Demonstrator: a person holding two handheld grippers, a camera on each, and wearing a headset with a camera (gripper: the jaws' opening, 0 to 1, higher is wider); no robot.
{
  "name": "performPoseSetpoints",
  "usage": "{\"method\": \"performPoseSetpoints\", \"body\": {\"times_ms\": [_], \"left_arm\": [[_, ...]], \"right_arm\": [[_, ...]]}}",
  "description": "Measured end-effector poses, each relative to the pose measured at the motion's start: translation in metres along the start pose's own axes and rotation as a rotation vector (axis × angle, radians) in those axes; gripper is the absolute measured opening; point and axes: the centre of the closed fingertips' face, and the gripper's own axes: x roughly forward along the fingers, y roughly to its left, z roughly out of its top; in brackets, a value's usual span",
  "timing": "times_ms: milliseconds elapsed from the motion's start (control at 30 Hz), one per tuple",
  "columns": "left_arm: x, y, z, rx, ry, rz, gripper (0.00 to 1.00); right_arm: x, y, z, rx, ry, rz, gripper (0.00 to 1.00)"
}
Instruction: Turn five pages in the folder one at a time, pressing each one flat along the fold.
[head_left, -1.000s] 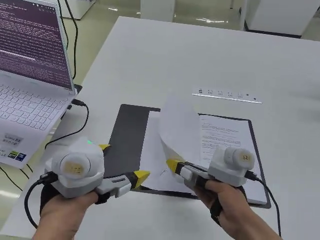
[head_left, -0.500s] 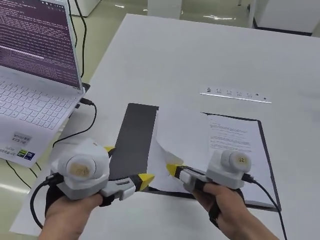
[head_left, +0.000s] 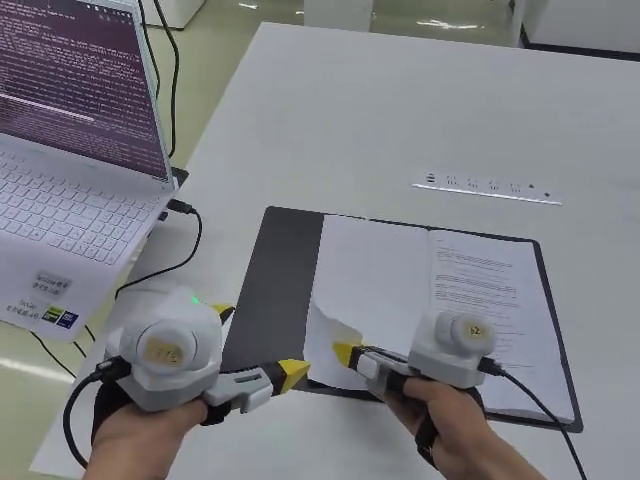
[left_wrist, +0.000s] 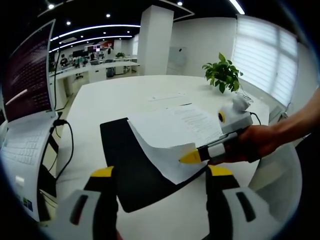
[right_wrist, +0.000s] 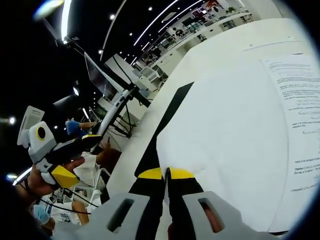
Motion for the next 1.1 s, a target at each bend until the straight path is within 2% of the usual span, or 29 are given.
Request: {"method": "performPoseSetpoints", "body": {"times_ms": [133, 367, 567, 733, 867, 1033, 1100], "left_arm": [[0.002, 0.003, -0.005, -0.008, 0.013, 0.003, 0.72], [-0.001, 0.004, -0.007, -0.015, 0.021, 0.009, 0.71], [-0.002, 0.009, -0.013, -0.027, 0.036, 0.029, 0.69], [-0.002, 0.014, -0.016, -0.054, 0.044, 0.041, 0.66], [0.003, 0.018, -0.017, -0.065, 0.057, 0.049, 0.61], [0.013, 0.021, -0.015, -0.071, 0.059, 0.046, 0.48], [0.019, 0.018, -0.012, -0.057, 0.056, 0.031, 0.45]], "right_arm": [[0.006, 0.003, -0.006, 0.003, 0.026, 0.021, 0.02], [0.016, -0.006, -0.015, 0.02, 0.049, 0.004, 0.04], [0.019, -0.003, -0.026, 0.02, 0.07, 0.014, 0.17], [0.016, 0.001, -0.026, 0.052, 0.033, 0.033, 0.21], [0.01, 0.012, -0.031, 0.021, 0.042, 0.066, 0.31], [-0.002, 0.016, -0.036, 0.007, 0.035, 0.073, 0.36], [-0.007, 0.017, -0.037, -0.008, 0.035, 0.074, 0.37]]}}
